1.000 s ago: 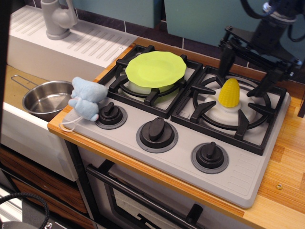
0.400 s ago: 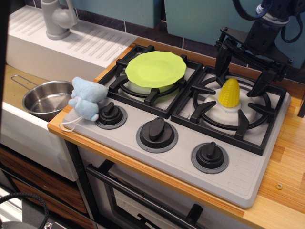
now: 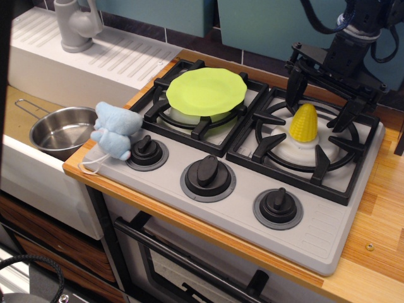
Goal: End effector reaching corn
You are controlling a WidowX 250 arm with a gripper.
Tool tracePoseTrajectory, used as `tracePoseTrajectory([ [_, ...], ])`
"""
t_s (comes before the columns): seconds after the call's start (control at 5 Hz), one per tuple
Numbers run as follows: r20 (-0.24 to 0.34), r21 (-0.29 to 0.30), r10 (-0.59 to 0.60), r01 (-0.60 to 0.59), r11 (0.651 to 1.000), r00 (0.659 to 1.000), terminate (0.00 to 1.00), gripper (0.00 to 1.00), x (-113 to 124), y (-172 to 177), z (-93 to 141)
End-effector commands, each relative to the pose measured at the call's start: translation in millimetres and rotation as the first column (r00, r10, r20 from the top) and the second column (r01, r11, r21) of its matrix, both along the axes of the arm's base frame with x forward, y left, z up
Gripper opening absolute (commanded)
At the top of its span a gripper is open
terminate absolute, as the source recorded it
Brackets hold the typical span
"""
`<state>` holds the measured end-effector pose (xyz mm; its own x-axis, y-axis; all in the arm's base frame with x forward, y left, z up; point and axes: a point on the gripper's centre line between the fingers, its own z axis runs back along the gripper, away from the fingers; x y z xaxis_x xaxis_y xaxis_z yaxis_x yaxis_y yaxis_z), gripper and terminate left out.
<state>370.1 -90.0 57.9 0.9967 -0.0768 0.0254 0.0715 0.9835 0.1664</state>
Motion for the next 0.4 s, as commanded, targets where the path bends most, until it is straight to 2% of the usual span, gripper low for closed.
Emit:
tracePoseTrajectory([
  [0.0, 0.063, -0.015, 0.004, -0.003, 1.0, 0.998, 0.0, 1.0, 4.6, -3.0, 16.0],
  [0.2, 0.082, -0.004, -0.004, 0.005, 1.0, 0.997, 1.0, 1.0, 0.6, 2.3, 6.6],
])
